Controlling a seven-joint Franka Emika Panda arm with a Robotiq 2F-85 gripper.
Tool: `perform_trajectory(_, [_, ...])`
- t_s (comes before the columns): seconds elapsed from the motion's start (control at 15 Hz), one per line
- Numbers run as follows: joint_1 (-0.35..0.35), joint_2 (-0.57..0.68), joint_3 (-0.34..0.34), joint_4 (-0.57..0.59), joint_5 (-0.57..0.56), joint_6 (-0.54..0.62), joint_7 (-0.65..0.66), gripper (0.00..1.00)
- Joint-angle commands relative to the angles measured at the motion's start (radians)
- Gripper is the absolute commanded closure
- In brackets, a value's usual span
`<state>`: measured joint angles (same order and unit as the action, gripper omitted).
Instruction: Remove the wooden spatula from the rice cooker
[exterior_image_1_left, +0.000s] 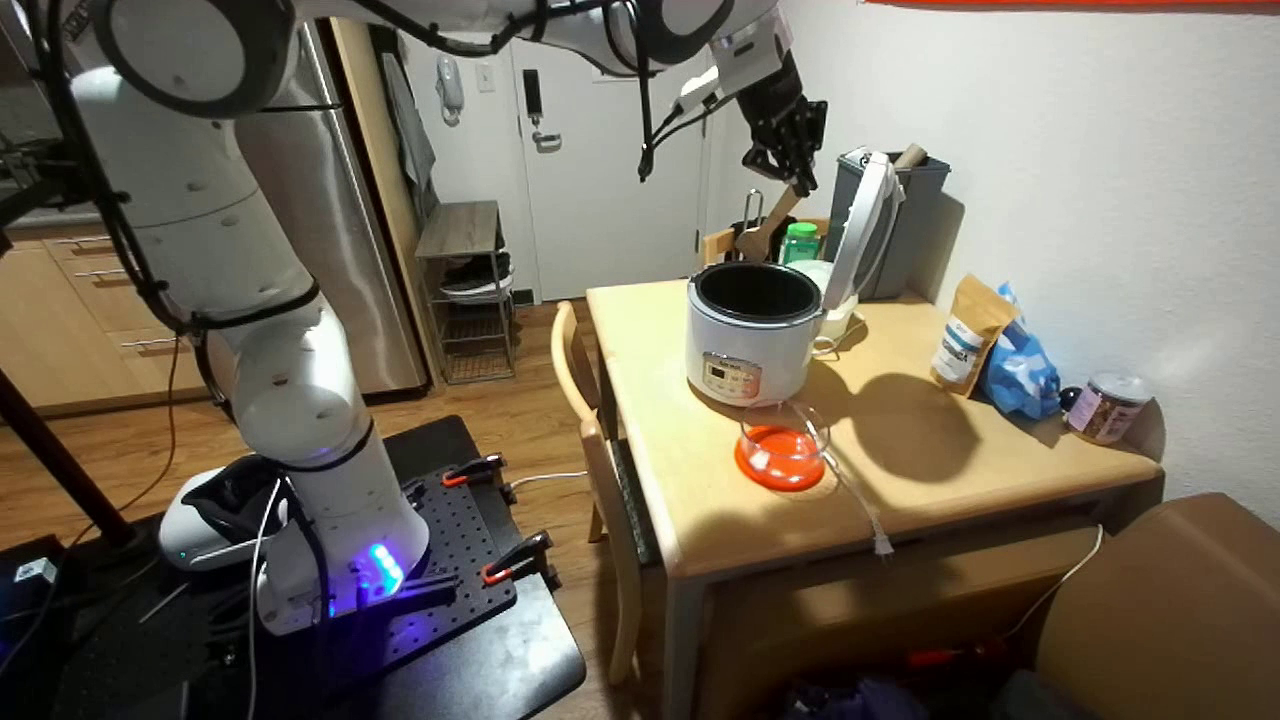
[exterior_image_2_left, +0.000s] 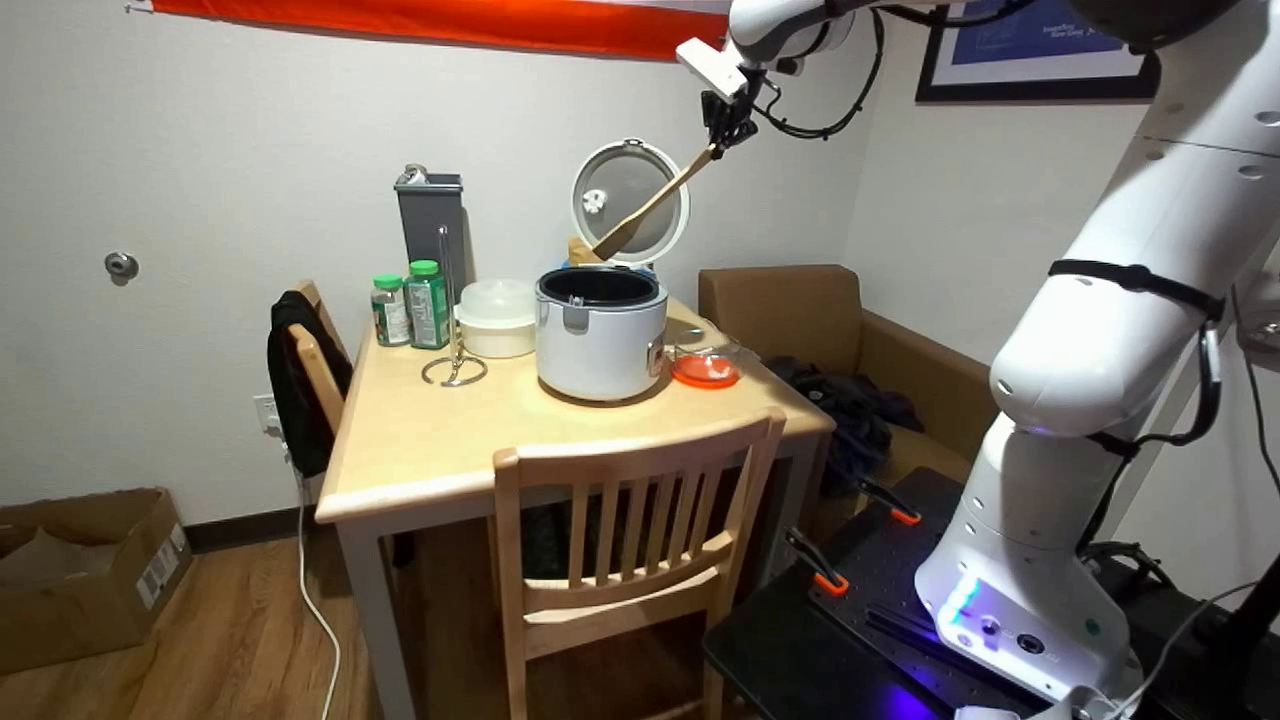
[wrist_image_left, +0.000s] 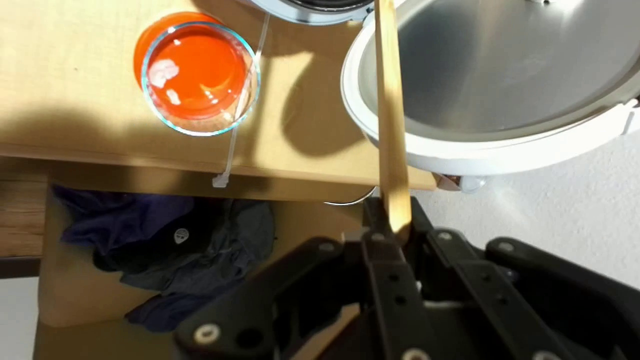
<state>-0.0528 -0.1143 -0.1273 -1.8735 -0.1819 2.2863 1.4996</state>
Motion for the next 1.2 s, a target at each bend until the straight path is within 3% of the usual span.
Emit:
perform_trajectory(0.0, [-0.03, -0.095, 0.024, -0.093, 0.066, -0.04, 0.004, 0.97])
perform_trajectory(0.6, [-0.023, -0.22, 0.023, -0.318, 0.364, -0.061, -0.161, 0.97])
perform_trajectory(0.73, [-0.015, -0.235, 0.028, -0.349, 0.397, -0.024, -0.227, 0.97])
perform_trajectory(0.8, [-0.039, -0.183, 0.04, -0.297, 0.366, -0.044, -0.185, 0.88])
perform_trajectory(1.0, [-0.038, -0.204, 0.044, -0.32, 0.381, -0.044, -0.212, 0.88])
perform_trajectory(1.07, [-0.038, -0.206, 0.044, -0.321, 0.381, -0.044, -0.212, 0.97])
perform_trajectory(1.13, [-0.029, -0.183, 0.04, -0.306, 0.404, -0.053, -0.222, 0.97])
